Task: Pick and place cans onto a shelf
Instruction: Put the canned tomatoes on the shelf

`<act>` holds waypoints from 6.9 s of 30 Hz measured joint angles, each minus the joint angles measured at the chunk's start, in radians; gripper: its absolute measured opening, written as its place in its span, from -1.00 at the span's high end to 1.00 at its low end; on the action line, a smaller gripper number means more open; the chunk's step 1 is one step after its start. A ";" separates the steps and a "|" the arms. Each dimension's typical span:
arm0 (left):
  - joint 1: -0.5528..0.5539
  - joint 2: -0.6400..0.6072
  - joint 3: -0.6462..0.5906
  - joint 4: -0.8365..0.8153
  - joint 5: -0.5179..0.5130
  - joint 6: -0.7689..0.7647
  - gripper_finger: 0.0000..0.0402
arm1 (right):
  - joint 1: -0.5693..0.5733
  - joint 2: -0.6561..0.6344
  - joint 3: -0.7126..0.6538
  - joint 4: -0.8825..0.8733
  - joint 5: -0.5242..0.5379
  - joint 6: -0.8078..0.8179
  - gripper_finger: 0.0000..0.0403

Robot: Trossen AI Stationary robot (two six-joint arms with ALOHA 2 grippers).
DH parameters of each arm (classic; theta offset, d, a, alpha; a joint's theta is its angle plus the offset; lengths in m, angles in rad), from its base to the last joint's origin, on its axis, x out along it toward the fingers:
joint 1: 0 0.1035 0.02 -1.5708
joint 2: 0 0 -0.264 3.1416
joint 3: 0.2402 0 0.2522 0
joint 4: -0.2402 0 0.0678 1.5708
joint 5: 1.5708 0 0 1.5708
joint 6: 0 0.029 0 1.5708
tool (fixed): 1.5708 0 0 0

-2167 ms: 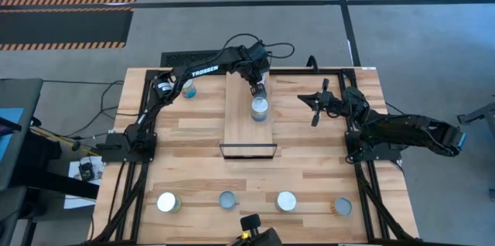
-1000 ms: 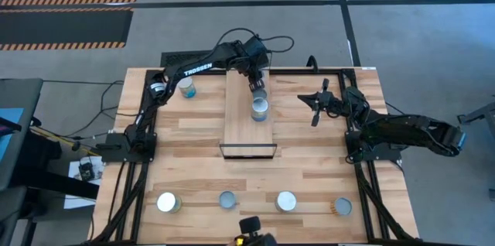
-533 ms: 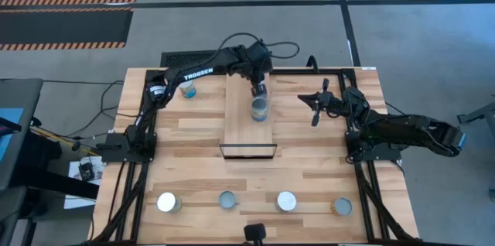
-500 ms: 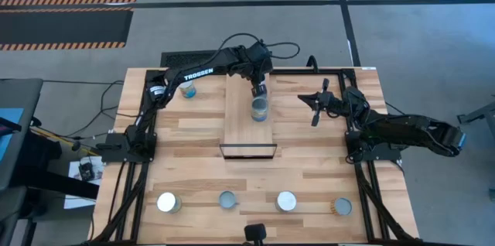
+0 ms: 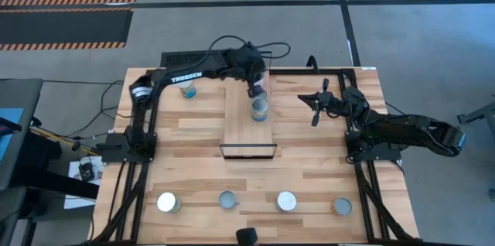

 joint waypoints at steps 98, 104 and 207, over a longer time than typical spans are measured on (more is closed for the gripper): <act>-0.180 -0.967 -1.627 1.359 0.222 -0.292 1.00 | 1.466 1.007 1.442 -1.751 0.640 0.594 0.39; -0.183 -0.967 -1.627 1.358 0.224 -0.319 1.00 | 1.446 1.043 1.445 -1.707 0.636 0.575 0.36; -0.341 -0.967 -1.627 1.345 -0.065 -0.291 1.00 | 0.615 0.612 1.111 -1.458 0.229 -0.796 0.97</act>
